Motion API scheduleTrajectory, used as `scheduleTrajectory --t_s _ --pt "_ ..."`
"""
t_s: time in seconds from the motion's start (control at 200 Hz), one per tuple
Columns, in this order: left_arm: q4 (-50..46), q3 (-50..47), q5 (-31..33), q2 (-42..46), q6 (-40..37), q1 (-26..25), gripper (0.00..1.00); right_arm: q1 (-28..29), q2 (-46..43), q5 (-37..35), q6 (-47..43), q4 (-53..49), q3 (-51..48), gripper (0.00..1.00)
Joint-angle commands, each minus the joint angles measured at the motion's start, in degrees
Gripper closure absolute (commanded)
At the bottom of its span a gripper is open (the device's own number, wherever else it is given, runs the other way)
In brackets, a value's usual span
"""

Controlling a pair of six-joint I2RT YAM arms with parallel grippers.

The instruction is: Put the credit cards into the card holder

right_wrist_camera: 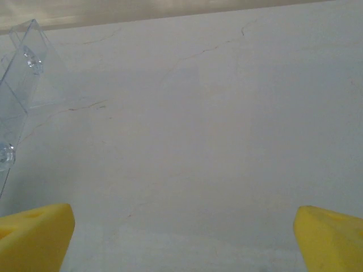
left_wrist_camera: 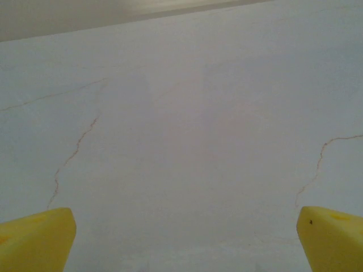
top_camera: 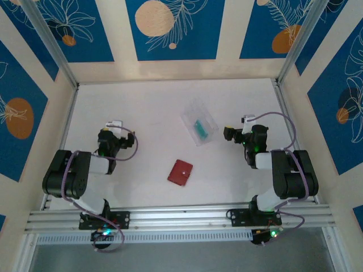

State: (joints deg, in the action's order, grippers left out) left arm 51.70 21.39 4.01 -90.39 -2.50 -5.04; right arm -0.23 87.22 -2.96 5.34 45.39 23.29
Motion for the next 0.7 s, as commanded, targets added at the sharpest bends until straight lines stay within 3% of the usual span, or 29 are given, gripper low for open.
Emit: scheduleTrajectory --t_s 0.0,0.695 --pt "0.3 0.7 -1.6 1.1 -0.6 1.0 0.00 0.1 0.1 -0.1 -0.2 -0.1 1.1 0.01" --pt "0.7 0.5 -0.9 1.1 -0.3 1.0 0.00 -0.1 0.1 0.3 -0.1 0.0 0.9 0.01"
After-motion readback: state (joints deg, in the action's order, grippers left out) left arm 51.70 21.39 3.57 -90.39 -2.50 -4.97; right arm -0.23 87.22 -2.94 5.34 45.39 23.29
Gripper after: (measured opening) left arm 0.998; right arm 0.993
